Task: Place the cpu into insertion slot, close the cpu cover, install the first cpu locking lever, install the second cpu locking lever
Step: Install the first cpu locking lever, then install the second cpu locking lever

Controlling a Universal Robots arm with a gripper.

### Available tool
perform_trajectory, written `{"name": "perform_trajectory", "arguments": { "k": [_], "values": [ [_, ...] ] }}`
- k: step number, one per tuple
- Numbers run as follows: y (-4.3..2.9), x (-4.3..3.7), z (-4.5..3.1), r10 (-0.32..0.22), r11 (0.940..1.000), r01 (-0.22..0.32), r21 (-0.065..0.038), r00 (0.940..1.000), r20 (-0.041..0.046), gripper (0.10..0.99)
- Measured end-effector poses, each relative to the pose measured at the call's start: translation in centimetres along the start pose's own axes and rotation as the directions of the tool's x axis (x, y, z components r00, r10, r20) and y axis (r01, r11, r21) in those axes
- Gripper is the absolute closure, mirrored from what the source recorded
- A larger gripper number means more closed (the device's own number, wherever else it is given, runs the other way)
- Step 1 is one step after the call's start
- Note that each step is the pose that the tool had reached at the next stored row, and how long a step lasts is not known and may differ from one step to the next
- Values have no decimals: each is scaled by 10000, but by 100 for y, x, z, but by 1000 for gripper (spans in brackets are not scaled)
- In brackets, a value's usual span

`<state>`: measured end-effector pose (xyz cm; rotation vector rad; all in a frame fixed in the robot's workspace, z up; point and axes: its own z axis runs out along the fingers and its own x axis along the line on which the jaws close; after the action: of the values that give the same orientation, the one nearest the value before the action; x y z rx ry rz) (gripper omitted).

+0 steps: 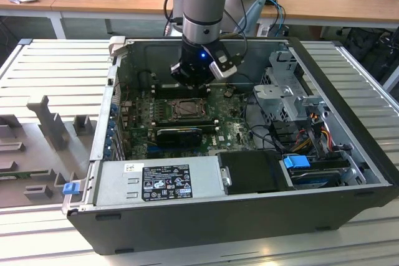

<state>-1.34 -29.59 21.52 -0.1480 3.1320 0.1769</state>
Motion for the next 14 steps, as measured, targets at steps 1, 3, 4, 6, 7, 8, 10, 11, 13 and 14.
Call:
{"name": "perform_trajectory", "arguments": {
  "k": [1, 3, 4, 6, 7, 8, 10, 11, 13, 14],
  "values": [
    [-7, 1, -1, -1, 10000, 1, 0, 10000, 0, 980],
    [-16, 1, -2, -1, 10000, 1, 0, 10000, 0, 980],
    [-21, 2, -2, 0, 10000, 0, 0, 10000, 1, 980],
    [-29, 3, -3, 1, 10000, -1, -1, 10000, 1, 980],
    [-31, 3, -3, 0, 10000, 0, -1, 10000, 1, 980],
    [-34, 3, -3, 0, 10000, 0, -1, 10000, 1, 980],
    [-41, 4, -5, 0, 10000, 0, 0, 10000, 0, 980],
    [-52, 5, -6, 0, 10000, 0, -1, 10000, 0, 980],
    [-56, 5, -24, 0, 10000, 0, 0, 10000, 0, 980],
    [-53, 5, -44, 0, 10000, 0, -2, 10000, 1, 980]
  ]
}}
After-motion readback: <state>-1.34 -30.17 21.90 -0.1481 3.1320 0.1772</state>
